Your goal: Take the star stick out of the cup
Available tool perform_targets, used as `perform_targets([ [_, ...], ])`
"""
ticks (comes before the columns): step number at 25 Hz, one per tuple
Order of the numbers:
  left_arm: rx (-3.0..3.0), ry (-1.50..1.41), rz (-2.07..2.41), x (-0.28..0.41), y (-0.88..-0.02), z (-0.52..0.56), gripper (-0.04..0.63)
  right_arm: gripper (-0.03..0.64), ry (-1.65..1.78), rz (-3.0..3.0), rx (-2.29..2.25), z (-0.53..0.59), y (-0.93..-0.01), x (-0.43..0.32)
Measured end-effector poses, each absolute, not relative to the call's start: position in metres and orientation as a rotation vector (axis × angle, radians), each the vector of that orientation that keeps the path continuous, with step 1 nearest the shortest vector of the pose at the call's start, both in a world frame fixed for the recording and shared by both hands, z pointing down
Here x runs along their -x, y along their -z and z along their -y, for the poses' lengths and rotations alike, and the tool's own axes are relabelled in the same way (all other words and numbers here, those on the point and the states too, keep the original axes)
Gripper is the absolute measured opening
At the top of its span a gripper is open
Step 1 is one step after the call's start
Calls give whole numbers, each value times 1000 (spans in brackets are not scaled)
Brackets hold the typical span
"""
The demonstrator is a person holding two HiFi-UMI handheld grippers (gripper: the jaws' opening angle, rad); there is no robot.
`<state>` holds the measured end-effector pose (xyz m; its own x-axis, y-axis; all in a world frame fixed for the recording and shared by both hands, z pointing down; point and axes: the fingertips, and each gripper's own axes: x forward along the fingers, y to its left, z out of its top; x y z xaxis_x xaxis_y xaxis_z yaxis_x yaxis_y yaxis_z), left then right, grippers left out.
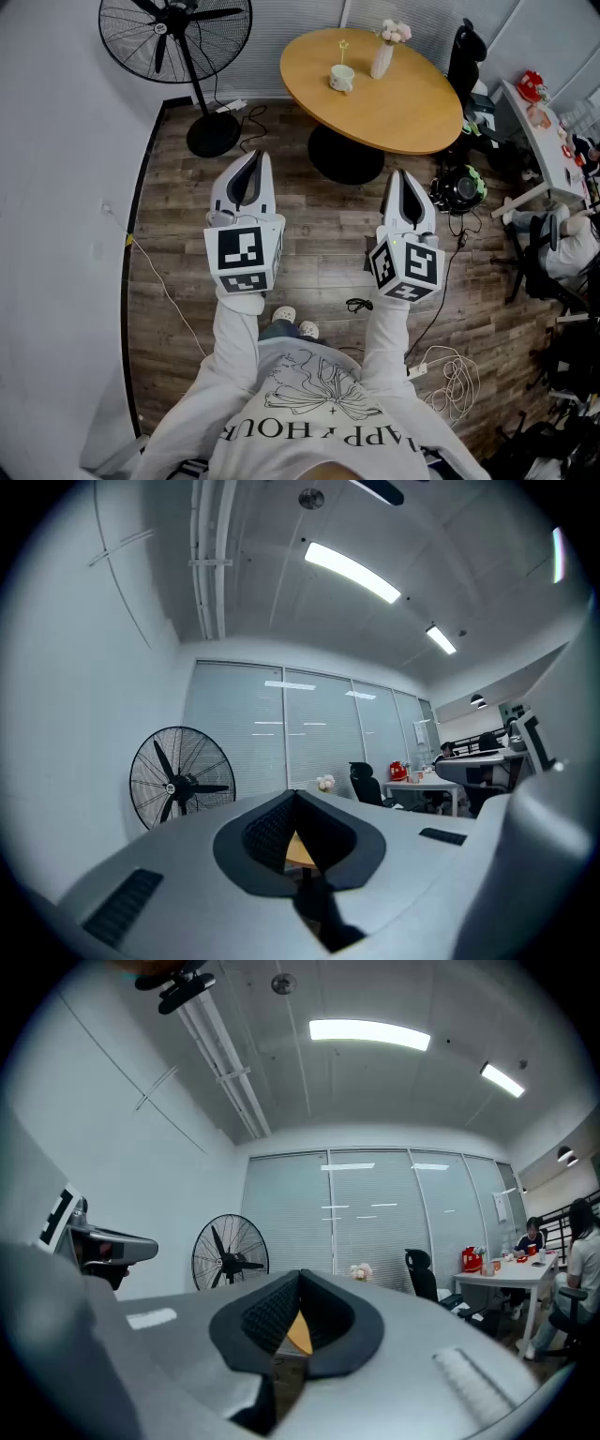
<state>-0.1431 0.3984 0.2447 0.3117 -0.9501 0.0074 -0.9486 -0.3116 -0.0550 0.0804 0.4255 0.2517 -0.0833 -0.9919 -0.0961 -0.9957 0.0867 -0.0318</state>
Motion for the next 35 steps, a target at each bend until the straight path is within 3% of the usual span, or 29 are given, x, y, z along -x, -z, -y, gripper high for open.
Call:
perform_targets([
  [35, 2584, 101, -1755, 181, -275, -353, 6, 32, 11, -2158, 2120, -395, -272, -55],
])
